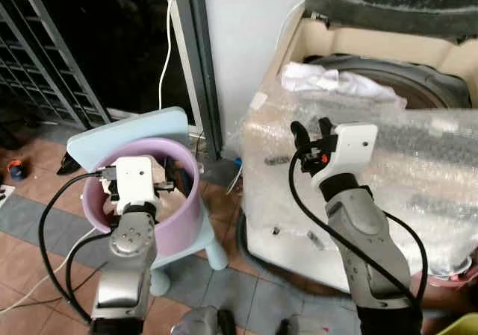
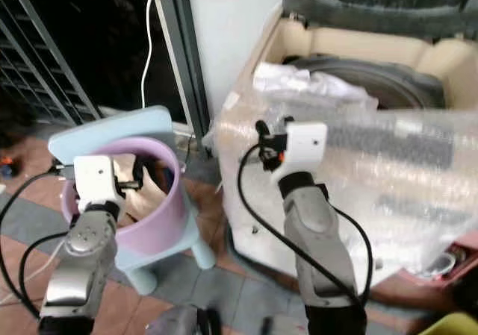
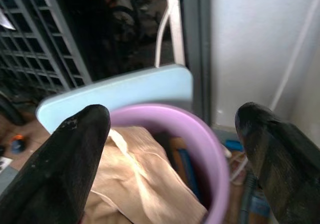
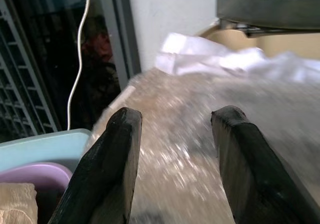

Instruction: Clothes washing

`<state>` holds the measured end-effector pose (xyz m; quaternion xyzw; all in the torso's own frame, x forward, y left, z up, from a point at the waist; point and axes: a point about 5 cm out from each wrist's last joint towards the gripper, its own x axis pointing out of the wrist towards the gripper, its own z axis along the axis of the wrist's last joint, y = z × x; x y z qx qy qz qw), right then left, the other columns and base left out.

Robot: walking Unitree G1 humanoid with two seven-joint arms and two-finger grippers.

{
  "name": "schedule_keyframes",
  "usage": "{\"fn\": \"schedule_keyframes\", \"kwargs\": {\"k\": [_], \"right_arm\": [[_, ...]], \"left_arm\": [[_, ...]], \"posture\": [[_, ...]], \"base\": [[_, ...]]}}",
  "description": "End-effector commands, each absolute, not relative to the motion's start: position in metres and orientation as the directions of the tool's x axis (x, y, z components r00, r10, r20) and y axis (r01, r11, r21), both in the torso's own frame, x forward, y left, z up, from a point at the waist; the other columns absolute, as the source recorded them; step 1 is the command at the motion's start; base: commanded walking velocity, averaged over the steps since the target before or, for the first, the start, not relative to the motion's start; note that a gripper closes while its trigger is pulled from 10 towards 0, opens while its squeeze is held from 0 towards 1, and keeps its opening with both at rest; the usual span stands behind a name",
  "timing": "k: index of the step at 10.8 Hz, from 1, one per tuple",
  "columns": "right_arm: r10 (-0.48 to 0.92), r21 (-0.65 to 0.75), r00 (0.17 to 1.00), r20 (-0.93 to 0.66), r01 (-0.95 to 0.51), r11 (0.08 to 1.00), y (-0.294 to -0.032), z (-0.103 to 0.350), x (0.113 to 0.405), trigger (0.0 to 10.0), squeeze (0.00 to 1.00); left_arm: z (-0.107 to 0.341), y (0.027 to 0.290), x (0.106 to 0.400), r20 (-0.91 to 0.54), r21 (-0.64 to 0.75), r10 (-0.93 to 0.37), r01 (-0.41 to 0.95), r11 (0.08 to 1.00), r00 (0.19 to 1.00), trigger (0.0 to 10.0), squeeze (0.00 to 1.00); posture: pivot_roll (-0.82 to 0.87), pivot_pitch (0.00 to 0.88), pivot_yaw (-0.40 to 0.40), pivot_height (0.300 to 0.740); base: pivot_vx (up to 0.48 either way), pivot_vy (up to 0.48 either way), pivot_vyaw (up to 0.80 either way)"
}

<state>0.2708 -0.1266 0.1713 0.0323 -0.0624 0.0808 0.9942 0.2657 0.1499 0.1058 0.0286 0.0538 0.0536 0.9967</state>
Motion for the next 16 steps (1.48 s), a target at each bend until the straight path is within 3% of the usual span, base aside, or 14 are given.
{"fn": "schedule_keyframes", "kwargs": {"k": [1, 3, 5, 8, 13, 16], "right_arm": [[0.156, 0.039, 0.981, 0.115, -0.162, 0.986, -0.129, 0.171, 0.268, 10.0, 0.0], [0.18, 0.035, 0.981, 0.075, -0.183, 0.982, -0.132, 0.164, 0.266, 10.0, 0.0], [0.175, 0.032, 0.982, 0.078, -0.178, 0.984, -0.132, 0.163, 0.266, 10.0, 0.0], [0.109, -0.008, 0.994, -0.008, -0.109, 0.994, -0.147, 0.125, 0.26, 10.0, 0.0], [0.129, -0.038, 0.992, 0.006, -0.128, 0.991, -0.147, 0.121, 0.265, 10.0, 0.0], [0.138, -0.04, 0.99, -0.001, -0.138, 0.99, -0.148, 0.119, 0.267, 10.0, 0.0]], "left_arm": [[0.108, 0.15, 0.265, -0.096, 0.075, 0.104, -0.097, 0.992, 0.99, 10.0, 0.0], [0.108, 0.15, 0.266, -0.097, 0.079, 0.114, -0.106, 0.991, 0.989, 10.0, 0.0], [0.111, 0.152, 0.266, -0.073, 0.092, 0.137, -0.13, 0.987, 0.988, 10.0, 0.0], [0.109, 0.158, 0.267, -0.079, 0.109, 0.176, -0.167, 0.98, 0.981, 10.0, 0.0], [0.109, 0.158, 0.269, -0.088, 0.118, 0.153, -0.142, 0.983, 0.984, 10.0, 0.0], [0.106, 0.158, 0.265, -0.105, 0.113, 0.152, -0.14, 0.984, 0.983, 10.0, 0.0]], "posture": [[-0.03, 0.044, 0.085, 0.74], [-0.03, 0.039, 0.085, 0.74], [-0.02, 0.038, 0.083, 0.74], [-0.01, 0.049, 0.083, 0.74], [0.0, 0.065, 0.086, 0.74], [0.0, 0.062, 0.077, 0.74]], "base": [[0.0, 0.48, 0.0], [0.0, 0.427, 0.0], [0.0, 0.0, 0.77], [0.0, 0.0, 0.76], [0.0, 0.0, 0.75], [0.0, 0.0, 0.16]]}}
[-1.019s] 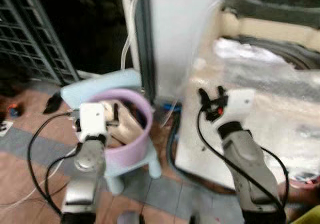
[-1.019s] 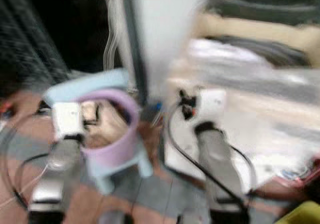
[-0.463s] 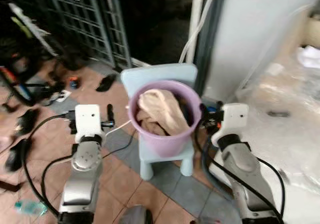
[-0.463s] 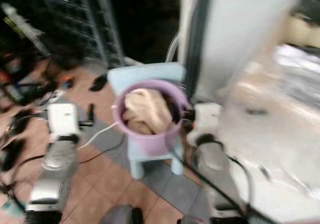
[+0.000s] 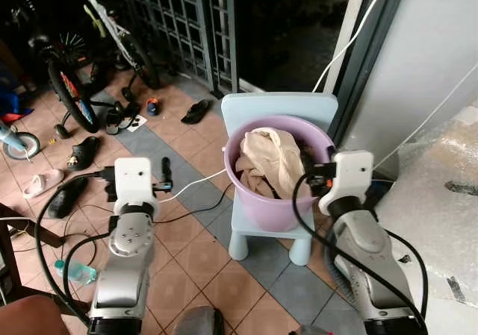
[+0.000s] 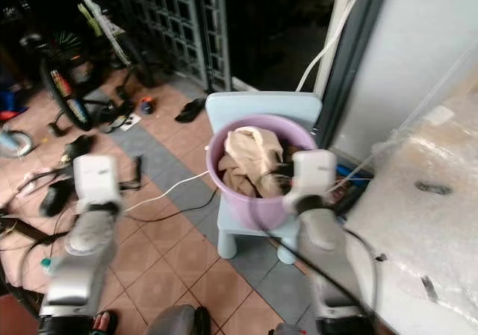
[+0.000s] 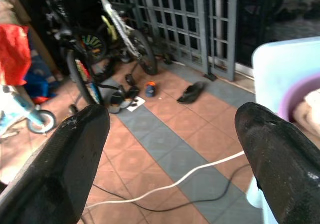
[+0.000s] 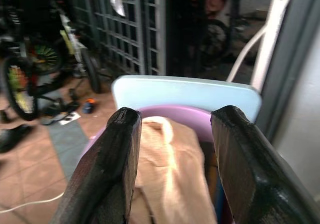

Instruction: Clothes washing

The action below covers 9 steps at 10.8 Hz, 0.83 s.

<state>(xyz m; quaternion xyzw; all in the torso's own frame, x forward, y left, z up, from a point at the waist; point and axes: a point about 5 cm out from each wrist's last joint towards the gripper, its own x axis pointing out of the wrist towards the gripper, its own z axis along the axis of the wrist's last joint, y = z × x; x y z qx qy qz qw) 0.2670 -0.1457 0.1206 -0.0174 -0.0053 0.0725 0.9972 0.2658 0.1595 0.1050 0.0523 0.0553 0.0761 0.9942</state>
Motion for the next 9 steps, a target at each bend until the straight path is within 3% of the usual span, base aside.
{"fn": "schedule_keyframes", "kwargs": {"k": [1, 3, 4, 5, 7, 8, 9], "right_arm": [[0.135, -0.04, 0.991, -0.006, -0.135, 0.99, -0.1495, 0.1167, 0.2667, 10.0, 0.0], [0.137, -0.048, 0.991, -0.009, -0.137, 0.989, -0.1492, 0.1151, 0.2676, 10.0, 0.0], [0.132, -0.039, 0.991, -0.007, -0.133, 0.99, -0.1493, 0.1151, 0.2689, 10.0, 0.07], [0.132, -0.042, 0.991, -0.007, -0.132, 0.99, -0.1499, 0.1148, 0.2693, 10.0, 1.0], [0.129, -0.056, 0.992, -0.015, -0.13, 0.99, -0.1504, 0.1126, 0.269, 10.0, 1.0], [0.128, -0.055, 0.992, -0.017, -0.129, 0.99, -0.1504, 0.1127, 0.27, 10.0, 0.11], [0.131, -0.055, 0.991, -0.019, -0.132, 0.99, -0.1503, 0.1123, 0.271, 10.0, 0.0]], "left_arm": [[0.1046, 0.1568, 0.2644, -0.112, 0.095, 0.137, -0.126, 0.987, 0.984, 10.0, 0.0], [0.1042, 0.157, 0.2641, -0.112, 0.101, 0.14, -0.129, 0.986, 0.984, 10.0, 0.0], [0.1039, 0.1573, 0.2648, -0.112, 0.105, 0.134, -0.123, 0.987, 0.985, 10.0, 0.0], [0.1047, 0.1574, 0.2656, -0.108, 0.107, 0.129, -0.117, 0.987, 0.986, 10.0, 0.0], [0.1046, 0.1572, 0.2656, -0.108, 0.106, 0.126, -0.114, 0.988, 0.986, 10.0, 0.0], [0.1046, 0.1565, 0.2654, -0.109, 0.107, 0.123, -0.112, 0.988, 0.986, 10.0, 0.0], [0.1044, 0.1565, 0.2654, -0.11, 0.107, 0.123, -0.111, 0.988, 0.986, 10.0, 0.0]], "posture": [[0.0, 0.06, 0.074, 0.74], [0.0, 0.058, 0.073, 0.74], [-0.01, 0.051, 0.078, 0.74], [0.0, 0.054, 0.08, 0.74], [0.0, 0.053, 0.08, 0.74], [0.0, 0.053, 0.08, 0.74], [0.0, 0.051, 0.079, 0.74]], "base": [[0.0, 0.0, 0.0], [0.0, 0.0, 0.0], [0.0, 0.0, 0.0], [0.251, 0.0, 0.0], [0.296, 0.0, 0.0], [0.315, 0.0, 0.0], [0.322, 0.0, 0.0]]}}
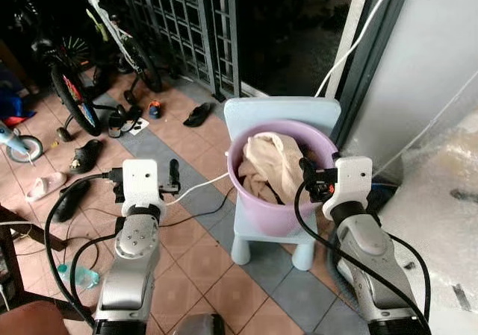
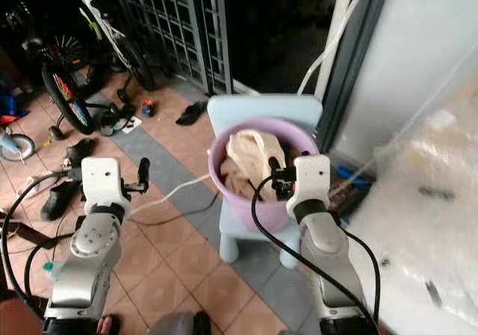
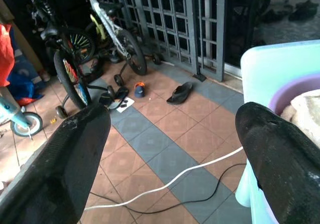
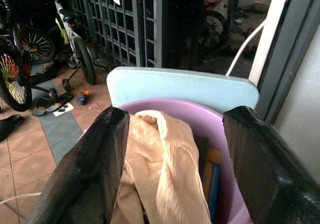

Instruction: Clothes washing

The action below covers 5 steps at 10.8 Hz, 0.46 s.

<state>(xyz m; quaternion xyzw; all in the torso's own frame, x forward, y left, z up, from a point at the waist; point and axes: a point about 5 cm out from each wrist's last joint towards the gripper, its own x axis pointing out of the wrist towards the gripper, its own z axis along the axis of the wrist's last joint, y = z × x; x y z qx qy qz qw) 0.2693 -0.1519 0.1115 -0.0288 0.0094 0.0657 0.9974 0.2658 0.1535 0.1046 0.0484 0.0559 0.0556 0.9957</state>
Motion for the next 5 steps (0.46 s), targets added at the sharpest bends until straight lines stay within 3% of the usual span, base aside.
{"fn": "schedule_keyframes", "kwargs": {"k": [1, 5], "right_arm": [[0.136, -0.056, 0.99, -0.022, -0.137, 0.989, -0.1501, 0.1116, 0.2719, 10.0, 0.0], [0.153, -0.064, 0.988, -0.029, -0.154, 0.986, -0.1481, 0.1111, 0.2741, 10.0, 0.0]], "left_arm": [[0.1043, 0.1563, 0.2652, -0.111, 0.107, 0.123, -0.111, 0.988, 0.986, 10.0, 0.0], [0.1032, 0.1561, 0.2639, -0.117, 0.107, 0.122, -0.11, 0.988, 0.986, 10.0, 0.0]], "posture": [[0.0, 0.052, 0.079, 0.74], [0.0, 0.055, 0.077, 0.74]], "base": [[0.341, 0.0, 0.0], [0.365, 0.0, 0.0]]}}
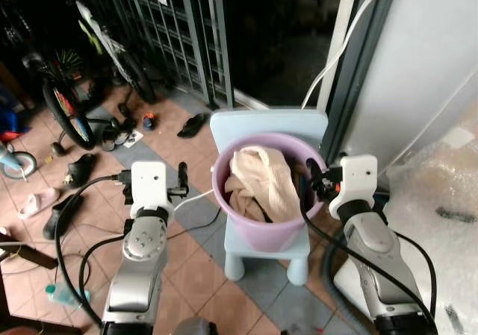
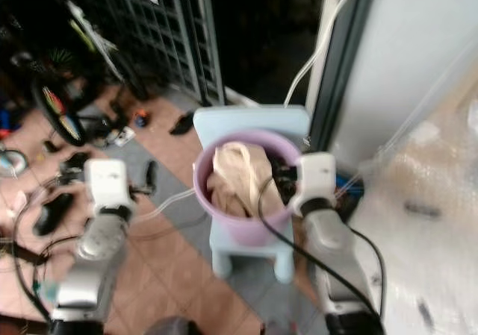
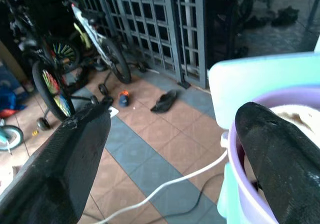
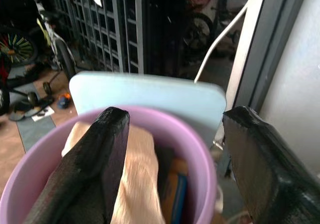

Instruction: Clothes washing

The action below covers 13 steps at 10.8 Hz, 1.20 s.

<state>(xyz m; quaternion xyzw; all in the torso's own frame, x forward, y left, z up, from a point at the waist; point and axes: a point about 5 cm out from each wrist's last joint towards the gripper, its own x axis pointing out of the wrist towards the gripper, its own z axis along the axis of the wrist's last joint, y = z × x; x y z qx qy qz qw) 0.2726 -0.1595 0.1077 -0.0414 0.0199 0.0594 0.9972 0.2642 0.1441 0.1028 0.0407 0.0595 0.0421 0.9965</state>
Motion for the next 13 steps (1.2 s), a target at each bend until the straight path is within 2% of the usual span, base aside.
{"fn": "schedule_keyframes", "kwargs": {"k": [1, 3, 5, 7, 10, 11, 13], "right_arm": [[0.16, -0.067, 0.986, -0.042, -0.162, 0.984, -0.148, 0.11, 0.275, 10.0, 0.0], [0.207, -0.106, 0.975, -0.087, -0.215, 0.971, -0.144, 0.104, 0.277, 10.0, 0.0], [0.23, -0.132, 0.971, -0.063, -0.237, 0.963, -0.142, 0.107, 0.279, 10.0, 0.0], [0.18, -0.099, 0.979, -0.097, -0.189, 0.977, -0.149, 0.105, 0.285, 10.0, 0.0], [0.195, -0.122, 0.961, -0.196, -0.221, 0.968, -0.15, 0.094, 0.292, 10.0, 0.0], [0.168, -0.113, 0.946, -0.278, -0.206, 0.972, -0.154, 0.084, 0.301, 10.0, 0.0], [0.18, -0.094, 0.924, -0.338, -0.223, 0.97, -0.15, 0.077, 0.304, 10.0, 0.0]], "left_arm": [[0.103, 0.156, 0.263, -0.119, 0.106, 0.122, -0.109, 0.988, 0.985, 10.0, 0.0], [0.102, 0.157, 0.261, -0.129, 0.104, 0.13, -0.116, 0.988, 0.983, 10.0, 0.0], [0.101, 0.158, 0.259, -0.134, 0.107, 0.136, -0.122, 0.987, 0.982, 10.0, 0.0], [0.101, 0.16, 0.257, -0.136, 0.102, 0.146, -0.133, 0.986, 0.98, 10.0, 0.0], [0.101, 0.159, 0.251, -0.149, 0.084, 0.148, -0.137, 0.987, 0.978, 10.0, 0.0], [0.103, 0.159, 0.245, -0.153, 0.1, 0.142, -0.128, 0.987, 0.978, 10.0, 0.0], [0.102, 0.162, 0.23, -0.164, 0.112, 0.158, -0.14, 0.984, 0.974, 10.0, 0.0]], "posture": [[0.0, 0.057, 0.075, 0.74], [0.0, 0.062, 0.071, 0.74], [0.01, 0.066, 0.068, 0.74], [0.01, 0.072, 0.064, 0.74], [0.04, 0.103, 0.053, 0.74], [0.07, 0.135, 0.035, 0.74], [0.1, 0.179, 0.007, 0.74]], "base": [[0.364, 0.0, 0.0], [0.345, 0.0, 0.0], [0.0, 0.0, 0.74], [0.279, 0.0, 0.21], [0.092, 0.0, 0.0], [0.0, 0.0, 0.0], [0.0, 0.0, 0.0]]}}
